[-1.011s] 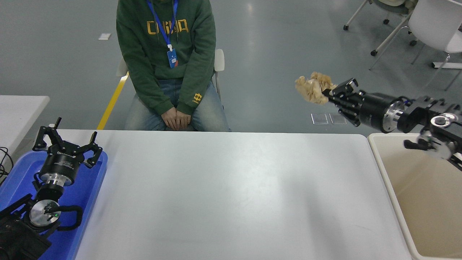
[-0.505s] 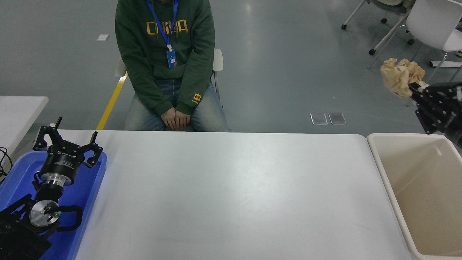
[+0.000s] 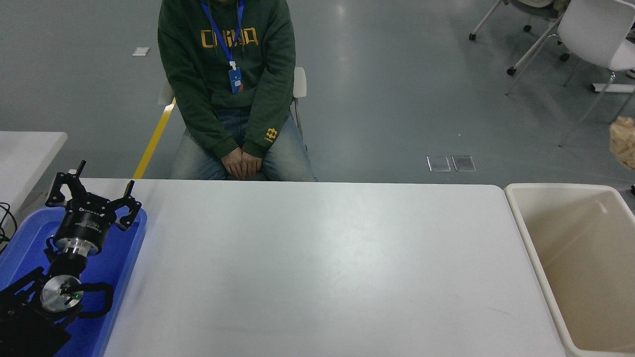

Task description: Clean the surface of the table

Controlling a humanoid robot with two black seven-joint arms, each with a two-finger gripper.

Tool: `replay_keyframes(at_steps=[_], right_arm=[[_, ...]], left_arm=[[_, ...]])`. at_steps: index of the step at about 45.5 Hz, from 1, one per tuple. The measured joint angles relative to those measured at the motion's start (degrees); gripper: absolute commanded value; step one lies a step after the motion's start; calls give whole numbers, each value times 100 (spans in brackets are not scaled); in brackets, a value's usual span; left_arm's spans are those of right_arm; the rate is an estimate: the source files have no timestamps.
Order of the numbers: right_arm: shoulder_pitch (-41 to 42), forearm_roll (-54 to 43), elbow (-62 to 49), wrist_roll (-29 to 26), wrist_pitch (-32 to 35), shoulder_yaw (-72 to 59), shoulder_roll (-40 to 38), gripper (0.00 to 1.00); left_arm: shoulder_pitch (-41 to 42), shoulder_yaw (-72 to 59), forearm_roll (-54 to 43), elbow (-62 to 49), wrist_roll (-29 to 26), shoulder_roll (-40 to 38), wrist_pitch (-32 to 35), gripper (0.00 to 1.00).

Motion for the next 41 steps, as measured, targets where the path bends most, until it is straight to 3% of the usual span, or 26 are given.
replay_keyframes(at_steps=[25, 41], right_arm=[[225, 22, -3219, -22, -156, -1185, 2198, 0], [456, 24, -3856, -432, -904, -1964, 2962, 0]], left_arm=[[0, 4, -1, 0, 0, 0, 0, 100], [-1, 0, 0, 0, 0, 0, 0, 100]])
